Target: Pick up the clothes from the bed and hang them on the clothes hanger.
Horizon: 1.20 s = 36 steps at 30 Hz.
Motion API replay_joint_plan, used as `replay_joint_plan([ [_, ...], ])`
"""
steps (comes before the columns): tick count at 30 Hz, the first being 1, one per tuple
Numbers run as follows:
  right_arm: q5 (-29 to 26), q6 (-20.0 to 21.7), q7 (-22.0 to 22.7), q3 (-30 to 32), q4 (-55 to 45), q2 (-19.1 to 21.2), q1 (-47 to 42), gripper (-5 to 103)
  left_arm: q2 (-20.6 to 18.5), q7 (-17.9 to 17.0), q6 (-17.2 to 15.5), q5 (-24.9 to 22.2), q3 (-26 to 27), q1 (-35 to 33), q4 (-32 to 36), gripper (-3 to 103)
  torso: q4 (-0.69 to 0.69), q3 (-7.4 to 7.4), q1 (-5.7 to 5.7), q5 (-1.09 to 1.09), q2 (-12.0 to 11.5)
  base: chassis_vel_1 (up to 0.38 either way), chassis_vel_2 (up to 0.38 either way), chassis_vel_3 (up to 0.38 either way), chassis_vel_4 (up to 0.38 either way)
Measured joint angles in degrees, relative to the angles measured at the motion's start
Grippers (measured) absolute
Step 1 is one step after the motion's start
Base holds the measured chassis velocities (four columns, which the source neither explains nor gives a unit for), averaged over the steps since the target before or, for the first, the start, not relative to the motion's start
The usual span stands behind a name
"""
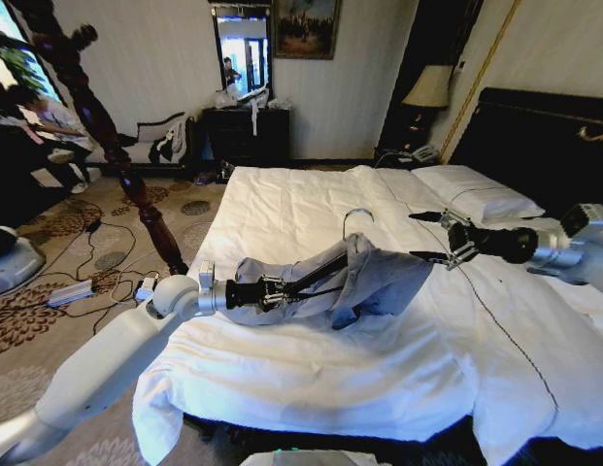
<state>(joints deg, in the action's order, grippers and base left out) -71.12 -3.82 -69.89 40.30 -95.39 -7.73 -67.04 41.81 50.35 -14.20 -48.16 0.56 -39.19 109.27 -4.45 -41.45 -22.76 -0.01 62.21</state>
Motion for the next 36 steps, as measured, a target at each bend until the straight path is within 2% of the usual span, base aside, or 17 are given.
replay_joint_plan([
  [2,1.0,1.3,-3.6,-0.3,0.8,0.0,-0.2,100,-0.3,0.6,0.3,-0.3,0.8,-0.3,0.0,20,-0.02,0.00,0.00,0.01,0.0,0.000,0.000,0.000,0.000],
  [5,2.4,1.7,-5.4,-0.7,0.8,-0.4,-0.4,100,-0.2,1.0,0.5,-0.4,1.4,-0.3,0.1,20,-0.02,0.00,0.00,0.01,0.0,0.000,0.000,0.000,0.000],
  [13,5.0,2.6,-7.1,-1.4,-0.2,-1.3,-0.9,100,-0.5,1.6,0.6,-0.4,1.6,0.2,1.2,20,-0.02,0.00,0.00,0.01,0.0,0.000,0.000,0.000,0.000],
  [22,5.7,2.5,-7.0,-1.6,-0.3,-2.4,-1.0,100,-2.3,1.8,0.6,-0.7,-0.4,1.3,2.1,20,-0.01,0.00,0.00,0.01,0.0,0.000,0.000,0.000,0.000],
  [30,7.2,1.9,-7.1,-2.0,0.4,-3.2,-0.9,100,-2.2,1.7,0.5,-1.3,-1.2,2.6,2.0,20,-0.02,0.00,0.00,0.01,0.0,0.000,0.000,0.000,0.000],
  [31,7.4,1.8,-7.0,-2.0,0.6,-3.2,-0.9,103,-2.2,1.7,0.5,-1.3,-1.3,2.6,2.0,20,-0.01,0.00,0.00,0.01,0.0,0.000,0.000,0.000,0.000],
  [32,7.6,1.8,-7.0,-2.0,0.7,-3.3,-0.8,99,-2.3,1.7,0.5,-1.3,-1.5,2.6,2.1,20,-0.01,0.00,0.00,0.01,0.0,0.000,0.000,0.000,0.000],
  [34,7.7,1.8,-7.0,-2.0,0.8,-3.4,-0.8,99,-2.3,1.7,0.5,-1.3,-1.6,2.6,2.1,20,-0.01,0.00,0.00,0.01,0.0,0.000,0.000,0.000,0.000],
  [36,8.3,1.5,-6.7,-2.2,0.8,-3.6,-0.8,89,-2.3,1.7,0.5,-1.3,-2.0,2.5,2.3,20,-0.01,0.00,0.00,0.00,0.0,0.000,0.000,0.000,0.000],
])
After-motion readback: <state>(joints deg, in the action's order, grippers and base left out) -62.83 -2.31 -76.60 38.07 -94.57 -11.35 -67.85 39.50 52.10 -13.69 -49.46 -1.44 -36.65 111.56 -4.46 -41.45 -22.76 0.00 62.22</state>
